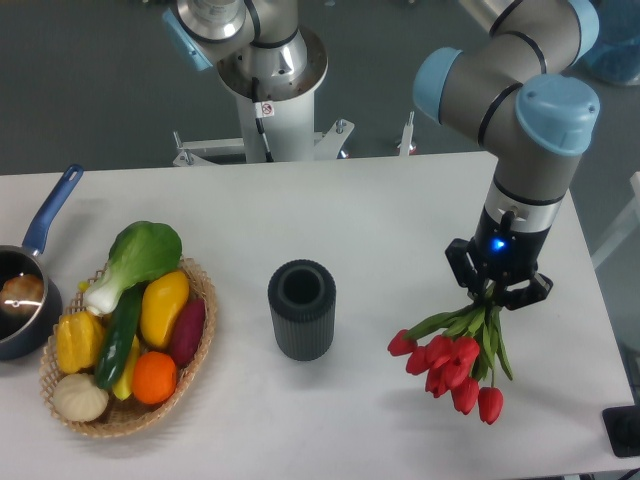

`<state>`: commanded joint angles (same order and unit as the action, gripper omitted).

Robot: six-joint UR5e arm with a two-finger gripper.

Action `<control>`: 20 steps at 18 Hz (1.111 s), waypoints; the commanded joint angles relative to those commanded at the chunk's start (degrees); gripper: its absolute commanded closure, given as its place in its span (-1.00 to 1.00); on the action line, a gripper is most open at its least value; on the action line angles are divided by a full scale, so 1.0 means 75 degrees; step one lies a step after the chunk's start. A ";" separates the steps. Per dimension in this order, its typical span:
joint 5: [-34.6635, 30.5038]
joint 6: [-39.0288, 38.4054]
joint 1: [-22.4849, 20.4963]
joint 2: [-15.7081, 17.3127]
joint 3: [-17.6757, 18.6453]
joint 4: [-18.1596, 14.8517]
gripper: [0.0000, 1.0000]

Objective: Insert the flowers into the vase
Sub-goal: 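Carry the held red tulip bunch up and over the grey vase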

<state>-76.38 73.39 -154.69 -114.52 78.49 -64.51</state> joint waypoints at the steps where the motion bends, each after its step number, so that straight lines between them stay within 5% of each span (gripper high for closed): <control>1: -0.0011 -0.0012 0.0000 0.0000 0.0012 0.0000 0.80; 10: 0.0525 -0.0667 0.0153 0.0245 0.0070 0.0012 0.81; 20: 0.4484 -0.1265 -0.0760 0.0703 0.0831 0.0469 0.89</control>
<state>-42.75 63.90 -160.39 -109.25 84.72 -61.00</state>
